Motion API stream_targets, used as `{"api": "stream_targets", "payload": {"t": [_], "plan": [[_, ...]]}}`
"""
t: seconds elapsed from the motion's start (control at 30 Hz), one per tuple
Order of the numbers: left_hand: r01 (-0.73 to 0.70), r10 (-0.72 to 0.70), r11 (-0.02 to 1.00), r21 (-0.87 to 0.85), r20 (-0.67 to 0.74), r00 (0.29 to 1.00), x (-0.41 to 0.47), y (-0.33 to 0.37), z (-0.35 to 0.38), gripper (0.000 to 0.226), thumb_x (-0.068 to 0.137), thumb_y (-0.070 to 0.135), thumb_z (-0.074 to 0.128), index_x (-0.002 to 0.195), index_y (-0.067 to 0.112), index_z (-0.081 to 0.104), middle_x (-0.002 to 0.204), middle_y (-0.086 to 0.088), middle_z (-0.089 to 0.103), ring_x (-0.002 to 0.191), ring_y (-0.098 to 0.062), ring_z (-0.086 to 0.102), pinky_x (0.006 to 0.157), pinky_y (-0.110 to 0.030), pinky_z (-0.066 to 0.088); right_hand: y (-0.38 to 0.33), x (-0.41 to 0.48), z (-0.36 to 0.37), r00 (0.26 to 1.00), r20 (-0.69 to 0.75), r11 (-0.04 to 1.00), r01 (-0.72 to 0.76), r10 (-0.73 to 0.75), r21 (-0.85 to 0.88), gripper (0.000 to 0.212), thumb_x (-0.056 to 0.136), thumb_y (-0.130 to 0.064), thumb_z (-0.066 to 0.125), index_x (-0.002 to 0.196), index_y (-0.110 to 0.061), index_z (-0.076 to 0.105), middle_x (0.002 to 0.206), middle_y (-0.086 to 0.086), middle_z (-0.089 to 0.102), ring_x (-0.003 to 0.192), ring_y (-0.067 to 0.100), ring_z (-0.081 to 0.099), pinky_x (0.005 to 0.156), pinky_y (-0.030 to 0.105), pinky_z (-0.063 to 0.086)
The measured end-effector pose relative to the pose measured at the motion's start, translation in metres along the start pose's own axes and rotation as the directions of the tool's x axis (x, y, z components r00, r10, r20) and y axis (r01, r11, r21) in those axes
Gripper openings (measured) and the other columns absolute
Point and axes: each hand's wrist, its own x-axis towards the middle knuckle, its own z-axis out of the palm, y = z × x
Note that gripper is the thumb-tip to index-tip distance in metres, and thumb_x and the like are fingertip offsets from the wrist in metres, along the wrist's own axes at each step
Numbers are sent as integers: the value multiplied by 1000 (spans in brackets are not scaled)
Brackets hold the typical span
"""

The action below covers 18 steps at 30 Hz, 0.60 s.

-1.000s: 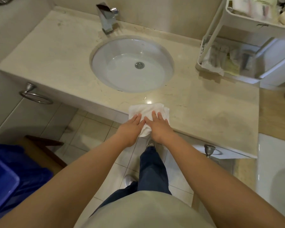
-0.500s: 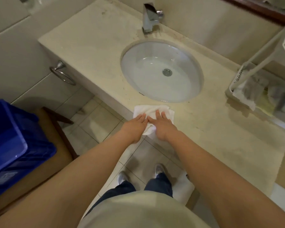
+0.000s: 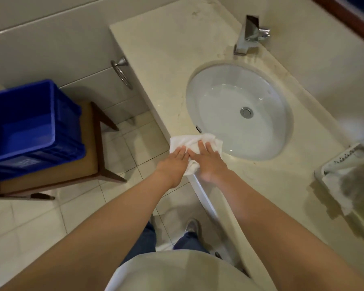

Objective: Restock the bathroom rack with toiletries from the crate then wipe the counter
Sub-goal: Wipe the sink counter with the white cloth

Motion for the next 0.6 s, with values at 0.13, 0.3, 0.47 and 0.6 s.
{"api": "stream_targets", "payload": {"t": [0.13,0.3,0.47,0.6], "plan": [[62,-62,998,-15,-4,998,6,-1,-6,80,92,-5,43,153,8,-7,161,-7,-14,149,-20,-8,114,-29,24,4,14,-12,998,9,996,68,-68,-52,70,96,-27,46,153,-37,6,162,4,-15,148,28,-15,121,45,6],[124,-124,991,-47,-6,992,20,-11,-16,80,92,-5,44,153,9,-7,161,-7,-15,149,-20,-8,115,-30,24,3,39,-28,994,25,988,113,-111,-105,75,95,-23,50,153,-39,5,162,3,-15,148,29,-15,121,44,7],[155,-155,986,-66,-2,988,34,-28,-27,82,91,-6,44,153,10,-8,161,-5,-16,149,-19,-8,117,-32,26,-1,65,-42,990,28,985,138,-135,-107,74,96,-19,47,153,-40,5,162,2,-16,148,27,-16,121,43,7],[159,-162,983,-87,-21,987,45,-46,-34,81,92,-6,43,153,10,-8,161,-6,-15,149,-20,-7,117,-32,24,-8,85,-53,991,22,986,130,-128,-107,74,96,-23,49,152,-41,6,162,-1,-16,148,25,-16,118,44,11]]}}
